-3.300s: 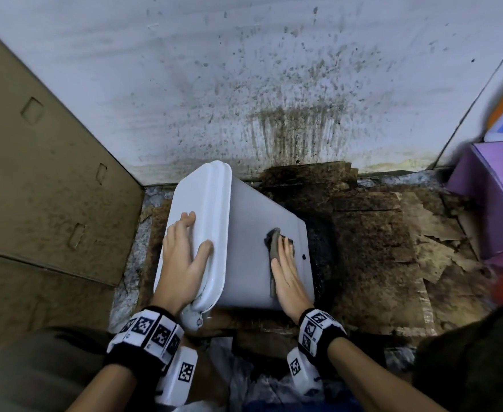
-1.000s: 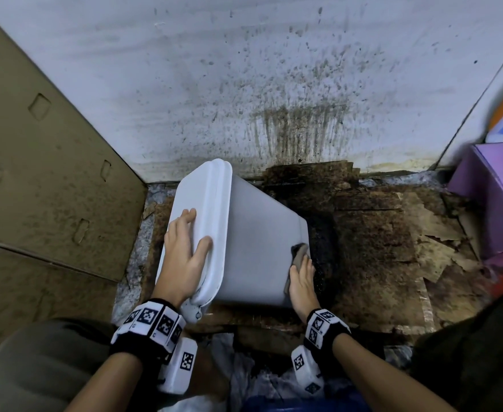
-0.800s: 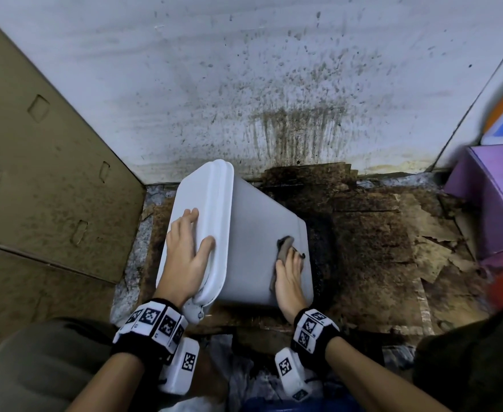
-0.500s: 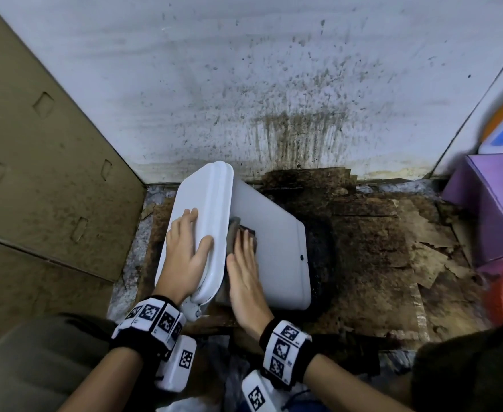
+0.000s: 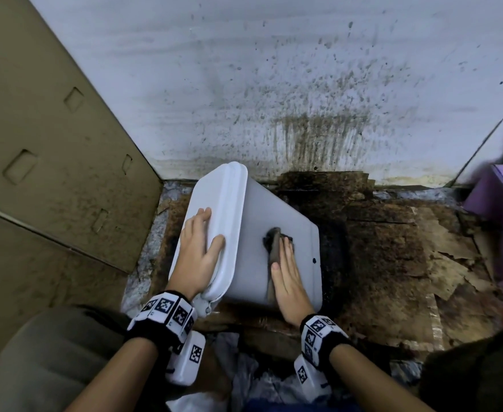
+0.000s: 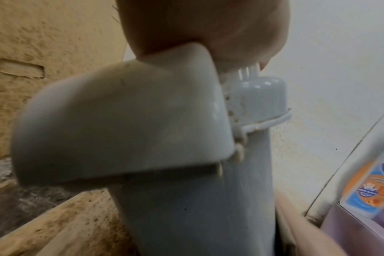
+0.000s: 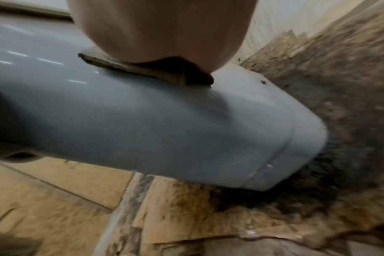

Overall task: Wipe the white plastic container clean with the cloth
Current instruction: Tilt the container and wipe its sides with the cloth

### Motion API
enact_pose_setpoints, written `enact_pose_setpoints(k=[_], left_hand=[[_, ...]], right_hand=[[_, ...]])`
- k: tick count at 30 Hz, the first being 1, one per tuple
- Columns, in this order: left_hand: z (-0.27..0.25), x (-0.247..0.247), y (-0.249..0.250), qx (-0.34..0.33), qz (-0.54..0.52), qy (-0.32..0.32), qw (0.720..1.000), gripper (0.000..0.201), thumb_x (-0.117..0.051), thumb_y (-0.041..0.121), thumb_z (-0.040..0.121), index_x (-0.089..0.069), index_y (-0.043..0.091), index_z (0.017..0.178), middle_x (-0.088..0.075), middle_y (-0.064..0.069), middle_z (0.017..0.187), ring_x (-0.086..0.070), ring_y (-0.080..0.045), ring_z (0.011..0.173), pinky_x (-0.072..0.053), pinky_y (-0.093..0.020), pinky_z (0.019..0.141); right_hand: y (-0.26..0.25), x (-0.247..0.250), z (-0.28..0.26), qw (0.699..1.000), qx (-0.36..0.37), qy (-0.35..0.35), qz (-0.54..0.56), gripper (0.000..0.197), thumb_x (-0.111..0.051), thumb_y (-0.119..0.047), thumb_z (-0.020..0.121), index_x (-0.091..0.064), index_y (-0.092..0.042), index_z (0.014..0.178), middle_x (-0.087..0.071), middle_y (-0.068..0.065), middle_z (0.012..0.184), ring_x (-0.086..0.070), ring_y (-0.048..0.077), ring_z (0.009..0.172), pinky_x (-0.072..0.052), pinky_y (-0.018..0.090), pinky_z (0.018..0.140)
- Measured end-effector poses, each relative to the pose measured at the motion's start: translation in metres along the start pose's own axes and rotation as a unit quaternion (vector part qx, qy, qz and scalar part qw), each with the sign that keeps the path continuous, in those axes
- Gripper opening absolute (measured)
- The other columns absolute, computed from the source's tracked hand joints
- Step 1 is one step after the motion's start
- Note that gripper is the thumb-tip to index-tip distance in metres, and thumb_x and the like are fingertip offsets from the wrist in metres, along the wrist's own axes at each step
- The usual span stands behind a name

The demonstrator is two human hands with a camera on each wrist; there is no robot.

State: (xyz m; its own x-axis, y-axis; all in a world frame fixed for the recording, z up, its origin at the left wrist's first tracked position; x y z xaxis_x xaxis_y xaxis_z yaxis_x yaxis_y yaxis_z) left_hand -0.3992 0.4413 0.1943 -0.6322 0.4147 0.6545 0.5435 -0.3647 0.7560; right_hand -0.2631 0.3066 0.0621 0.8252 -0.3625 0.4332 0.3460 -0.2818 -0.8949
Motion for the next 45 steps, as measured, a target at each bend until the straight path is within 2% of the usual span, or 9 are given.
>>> enact_pose_setpoints(k=[7,10,15,22,28,32,37,41,45], left_hand=[[-0.002,-0.004,0.010,-0.008,0.004,0.004,1.000,0.062,-0.046,0.038,0.092,-0.035,0.017,0.149,-0.030,0.011,0.143,-0.020,-0.013,0.148,-0.015,-0.026,0.117],[-0.001,-0.005,0.013,-0.007,0.004,0.004,1.000,0.063,-0.046,0.038,0.091,-0.036,0.017,0.149,-0.033,0.004,0.147,-0.020,-0.015,0.148,-0.015,-0.028,0.117],[0.000,-0.009,0.021,-0.006,0.012,0.005,1.000,0.056,-0.051,0.031,0.098,-0.036,0.015,0.150,-0.034,-0.002,0.150,-0.021,-0.015,0.147,-0.013,-0.024,0.114],[0.001,-0.013,0.025,0.002,0.029,-0.003,1.000,0.068,-0.043,0.042,0.091,-0.033,0.015,0.153,-0.032,-0.005,0.154,-0.020,-0.013,0.146,-0.017,-0.033,0.119],[-0.004,-0.016,0.031,-0.005,0.035,-0.007,0.999,0.067,-0.043,0.043,0.093,-0.032,0.016,0.153,-0.031,-0.002,0.154,-0.017,-0.013,0.148,-0.015,-0.032,0.119],[-0.004,-0.014,0.032,-0.009,0.035,-0.001,0.999,0.054,-0.051,0.028,0.103,-0.032,0.017,0.153,-0.030,-0.001,0.154,-0.017,-0.011,0.148,-0.016,-0.030,0.117],[-0.005,-0.008,0.029,-0.001,0.016,0.004,1.000,0.052,-0.054,0.022,0.102,-0.035,0.017,0.151,-0.032,0.001,0.151,-0.020,-0.013,0.149,-0.016,-0.028,0.116],[-0.006,-0.009,0.030,-0.008,-0.005,-0.003,1.000,0.053,-0.053,0.030,0.101,-0.036,0.018,0.150,-0.034,0.002,0.149,-0.021,-0.011,0.149,-0.016,-0.031,0.120],[-0.008,-0.012,0.030,-0.011,-0.007,-0.017,1.000,0.060,-0.050,0.038,0.098,-0.033,0.019,0.153,-0.030,0.005,0.153,-0.018,-0.009,0.150,-0.013,-0.028,0.119]], right_hand=[[0.074,0.018,-0.011,0.984,-0.173,-0.044,-0.008,0.057,-0.015,-0.030,0.111,0.010,-0.009,0.157,0.023,-0.001,0.163,0.018,0.014,0.152,0.015,0.017,0.114],[0.073,0.017,-0.008,0.989,-0.127,-0.012,-0.079,0.080,0.002,-0.056,0.100,-0.002,0.000,0.156,0.010,0.013,0.166,0.010,0.024,0.155,0.010,0.027,0.122],[0.040,0.007,0.005,0.993,-0.120,-0.007,0.000,0.054,-0.016,-0.018,0.111,0.013,-0.008,0.154,0.021,-0.003,0.158,0.021,0.007,0.144,0.014,0.035,0.123],[-0.066,0.004,0.005,0.994,0.029,0.014,0.102,0.051,-0.020,-0.031,0.110,0.003,-0.032,0.156,0.012,-0.012,0.166,0.016,-0.001,0.151,0.008,0.023,0.123],[-0.074,0.006,-0.010,0.994,0.106,0.002,0.026,0.054,-0.018,-0.032,0.109,0.009,-0.025,0.155,0.016,-0.010,0.166,0.015,0.002,0.152,0.005,0.026,0.124],[-0.053,0.009,-0.008,0.996,0.083,-0.005,0.029,0.056,-0.023,-0.029,0.110,0.006,-0.028,0.157,0.013,-0.017,0.166,0.012,-0.002,0.151,0.005,0.021,0.123],[0.009,0.013,-0.007,1.000,0.011,-0.003,0.024,0.053,-0.022,-0.033,0.110,0.010,-0.039,0.152,0.015,-0.018,0.164,0.013,-0.007,0.149,0.004,0.026,0.125],[0.059,0.016,-0.011,0.996,-0.082,-0.016,0.027,0.051,-0.021,-0.031,0.110,0.015,-0.038,0.146,0.020,-0.010,0.165,0.018,0.000,0.151,0.009,0.026,0.124],[0.066,0.017,-0.011,0.991,-0.126,-0.028,0.033,0.054,-0.018,-0.029,0.110,0.017,-0.028,0.151,0.022,-0.003,0.165,0.022,0.001,0.146,0.015,0.019,0.117]])
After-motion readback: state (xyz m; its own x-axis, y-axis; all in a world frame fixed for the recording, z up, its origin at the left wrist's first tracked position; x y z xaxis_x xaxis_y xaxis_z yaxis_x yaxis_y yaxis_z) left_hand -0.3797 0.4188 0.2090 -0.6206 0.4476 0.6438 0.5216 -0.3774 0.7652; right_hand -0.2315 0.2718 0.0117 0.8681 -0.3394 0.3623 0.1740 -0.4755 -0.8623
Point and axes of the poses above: each hand's wrist, its own z-axis towards the middle knuckle, its own x-axis out of the back of the hand, y = z × x, the point moved 9 cm from there along z, towards the middle knuckle
